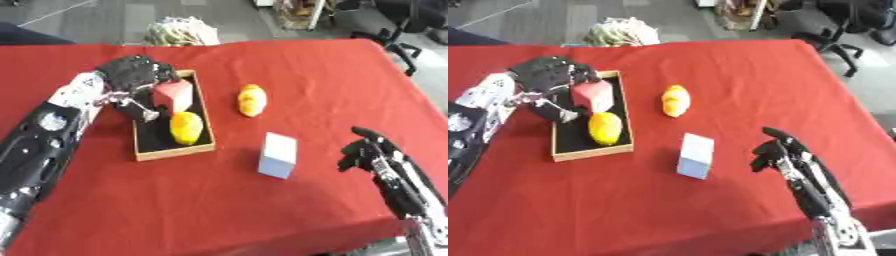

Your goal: Pick up objects on the table and place them in the box.

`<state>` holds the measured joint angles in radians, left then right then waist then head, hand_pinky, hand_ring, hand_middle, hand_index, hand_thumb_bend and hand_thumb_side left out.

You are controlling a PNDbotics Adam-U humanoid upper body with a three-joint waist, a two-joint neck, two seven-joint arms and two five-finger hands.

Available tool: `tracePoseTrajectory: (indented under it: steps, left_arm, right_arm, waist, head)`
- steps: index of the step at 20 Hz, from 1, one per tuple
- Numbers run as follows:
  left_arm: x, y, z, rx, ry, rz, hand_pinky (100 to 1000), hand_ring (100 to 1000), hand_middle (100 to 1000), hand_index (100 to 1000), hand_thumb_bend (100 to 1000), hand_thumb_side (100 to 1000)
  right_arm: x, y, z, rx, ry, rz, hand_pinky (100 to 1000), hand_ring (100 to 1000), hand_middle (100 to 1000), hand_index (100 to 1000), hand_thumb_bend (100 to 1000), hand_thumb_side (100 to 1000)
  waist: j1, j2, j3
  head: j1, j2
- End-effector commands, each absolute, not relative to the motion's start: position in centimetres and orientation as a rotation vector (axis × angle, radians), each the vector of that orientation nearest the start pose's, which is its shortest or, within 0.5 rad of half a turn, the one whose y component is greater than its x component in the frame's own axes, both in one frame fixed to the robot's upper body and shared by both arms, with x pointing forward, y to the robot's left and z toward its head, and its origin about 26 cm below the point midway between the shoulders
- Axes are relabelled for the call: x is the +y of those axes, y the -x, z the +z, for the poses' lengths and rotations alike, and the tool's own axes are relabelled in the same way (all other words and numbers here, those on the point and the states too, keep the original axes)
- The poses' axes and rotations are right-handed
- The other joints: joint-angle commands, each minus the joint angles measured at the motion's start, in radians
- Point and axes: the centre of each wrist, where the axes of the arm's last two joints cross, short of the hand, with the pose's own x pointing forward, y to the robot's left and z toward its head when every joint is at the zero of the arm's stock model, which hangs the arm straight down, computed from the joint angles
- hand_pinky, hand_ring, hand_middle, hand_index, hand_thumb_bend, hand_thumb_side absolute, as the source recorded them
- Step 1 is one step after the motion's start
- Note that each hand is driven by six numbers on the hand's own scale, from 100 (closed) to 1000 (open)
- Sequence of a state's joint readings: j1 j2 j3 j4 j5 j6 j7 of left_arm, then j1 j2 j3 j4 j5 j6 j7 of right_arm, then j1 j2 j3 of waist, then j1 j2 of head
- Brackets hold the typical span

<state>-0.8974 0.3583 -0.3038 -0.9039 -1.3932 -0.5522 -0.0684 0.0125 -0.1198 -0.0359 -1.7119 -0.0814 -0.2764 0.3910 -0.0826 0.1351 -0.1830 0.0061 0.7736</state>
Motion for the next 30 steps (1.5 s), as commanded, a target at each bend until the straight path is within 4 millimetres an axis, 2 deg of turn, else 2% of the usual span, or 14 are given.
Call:
tracePoseTrajectory:
  steps: [1, 5, 6, 8, 10, 12, 15, 17, 20, 21, 22, 23, 26, 30]
  left_arm:
    - [23.7, -47.4, 17.0, 1.830, 1.316, 2.566, 844, 813, 878, 927, 290, 579]
    - [25.0, -46.3, 20.5, 1.973, 1.288, 2.439, 841, 798, 864, 923, 155, 604]
    - [25.6, -45.8, 21.5, 2.058, 1.262, 2.380, 827, 773, 836, 914, 100, 568]
    - [26.7, -44.2, 23.0, 2.299, 1.155, 2.239, 789, 699, 756, 892, 100, 518]
    - [27.6, -41.9, 23.6, 2.587, 0.941, 2.079, 766, 651, 705, 879, 100, 544]
    - [28.4, -38.7, 23.4, 2.861, 0.661, 1.939, 754, 627, 676, 872, 100, 552]
    - [29.0, -34.2, 22.1, 3.174, 0.284, 1.842, 730, 597, 635, 859, 100, 633]
    - [29.4, -32.1, 20.9, 3.305, 0.128, 1.817, 726, 592, 628, 858, 100, 654]
    - [30.1, -29.9, 17.8, 3.493, 0.002, 1.792, 715, 577, 611, 853, 100, 762]
    - [30.2, -29.4, 16.9, 3.549, -0.024, 1.784, 713, 575, 608, 853, 100, 779]
    - [30.3, -29.0, 16.0, 3.599, -0.046, 1.777, 710, 571, 603, 851, 100, 811]
    - [30.3, -28.7, 15.2, 3.641, -0.065, 1.772, 709, 570, 601, 851, 100, 821]
    - [29.9, -28.1, 13.4, 3.730, -0.132, 1.765, 704, 564, 593, 849, 100, 860]
    - [28.9, -28.1, 12.5, 3.756, -0.222, 1.764, 701, 561, 589, 849, 100, 868]
  right_arm:
    - [-27.9, -27.3, 3.5, -1.964, -0.190, 0.418, 536, 561, 592, 890, 100, 644]
    - [-28.2, -27.4, 3.8, -1.972, -0.178, 0.423, 537, 562, 594, 892, 100, 620]
    - [-28.4, -27.5, 4.0, -1.979, -0.167, 0.430, 537, 562, 595, 894, 100, 596]
    - [-29.3, -27.9, 4.9, -2.004, -0.128, 0.467, 540, 564, 597, 896, 100, 506]
    - [-30.7, -28.5, 6.5, -2.048, -0.072, 0.542, 544, 568, 602, 898, 100, 400]
    - [-32.3, -29.3, 8.9, -2.098, -0.006, 0.675, 555, 578, 613, 903, 100, 308]
    - [-34.0, -30.3, 12.1, -2.141, 0.049, 0.925, 600, 627, 660, 929, 100, 249]
    - [-34.6, -30.9, 13.5, -2.134, 0.054, 1.097, 624, 662, 686, 947, 100, 228]
    - [-34.9, -31.8, 14.5, -2.042, 0.038, 1.353, 702, 768, 770, 1000, 100, 198]
    - [-34.9, -32.1, 14.6, -2.000, 0.028, 1.437, 717, 786, 785, 1000, 100, 202]
    - [-34.7, -32.4, 14.7, -1.954, 0.015, 1.519, 742, 818, 814, 1000, 100, 304]
    - [-34.6, -32.7, 14.7, -1.910, 0.000, 1.591, 747, 824, 821, 1000, 100, 322]
    - [-33.8, -33.7, 14.6, -1.770, -0.027, 1.810, 801, 881, 886, 1000, 100, 507]
    - [-32.8, -34.7, 14.5, -1.633, 0.015, 2.047, 830, 902, 906, 1000, 100, 586]
  waist:
    - [0.000, -0.016, 0.003]
    - [0.003, -0.016, 0.015]
    - [0.004, -0.016, 0.019]
    - [0.008, -0.018, 0.028]
    - [0.009, -0.019, 0.038]
    - [0.009, -0.018, 0.052]
    - [0.011, -0.017, 0.073]
    - [0.010, -0.016, 0.086]
    - [0.006, -0.016, 0.104]
    - [0.005, -0.017, 0.107]
    - [0.004, -0.019, 0.111]
    - [0.003, -0.021, 0.114]
    - [0.000, -0.026, 0.123]
    - [-0.004, -0.032, 0.128]
  head:
    - [-0.004, -0.004]
    - [-0.011, -0.004]
    - [-0.012, -0.004]
    - [-0.013, -0.004]
    - [-0.015, -0.004]
    - [-0.022, -0.004]
    - [-0.030, -0.004]
    - [-0.035, -0.004]
    - [-0.049, -0.004]
    - [-0.054, -0.004]
    - [-0.062, -0.004]
    - [-0.068, -0.004]
    - [-0.081, -0.004]
    - [-0.096, -0.004]
